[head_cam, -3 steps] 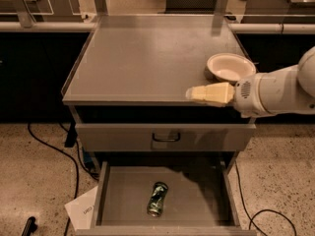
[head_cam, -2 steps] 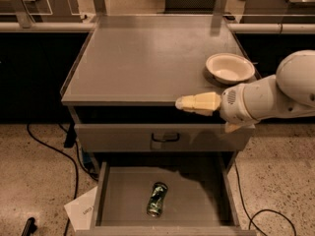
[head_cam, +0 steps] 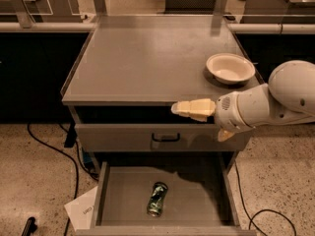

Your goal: Pick green can from middle drawer and place on counter

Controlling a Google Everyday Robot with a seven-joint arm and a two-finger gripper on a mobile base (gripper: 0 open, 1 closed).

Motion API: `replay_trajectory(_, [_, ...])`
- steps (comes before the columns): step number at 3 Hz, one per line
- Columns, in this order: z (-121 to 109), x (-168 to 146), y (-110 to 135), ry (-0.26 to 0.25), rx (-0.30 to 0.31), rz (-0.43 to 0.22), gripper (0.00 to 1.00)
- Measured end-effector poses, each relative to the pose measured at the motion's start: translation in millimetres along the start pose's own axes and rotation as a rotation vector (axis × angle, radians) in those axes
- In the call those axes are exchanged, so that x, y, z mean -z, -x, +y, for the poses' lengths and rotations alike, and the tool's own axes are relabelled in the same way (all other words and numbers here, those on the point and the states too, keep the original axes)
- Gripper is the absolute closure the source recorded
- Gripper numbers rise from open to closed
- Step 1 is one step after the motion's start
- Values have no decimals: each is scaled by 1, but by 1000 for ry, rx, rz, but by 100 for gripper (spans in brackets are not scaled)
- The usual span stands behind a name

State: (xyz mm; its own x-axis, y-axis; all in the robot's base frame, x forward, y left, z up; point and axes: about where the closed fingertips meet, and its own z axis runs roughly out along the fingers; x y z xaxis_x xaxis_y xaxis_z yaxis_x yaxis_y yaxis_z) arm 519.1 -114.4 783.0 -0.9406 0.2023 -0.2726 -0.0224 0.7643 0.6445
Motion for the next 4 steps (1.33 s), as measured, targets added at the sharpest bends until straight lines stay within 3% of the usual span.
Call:
replay_trajectory(1, [0, 2, -3, 6, 11, -52, 0])
replay_trajectory(2, [-17, -20, -18, 59, -42, -103, 0])
replay_trajectory(3, [-35, -53, -34, 102, -92, -119, 0])
replay_trajectory(4, [-53, -84, -45, 86, -127, -78, 0])
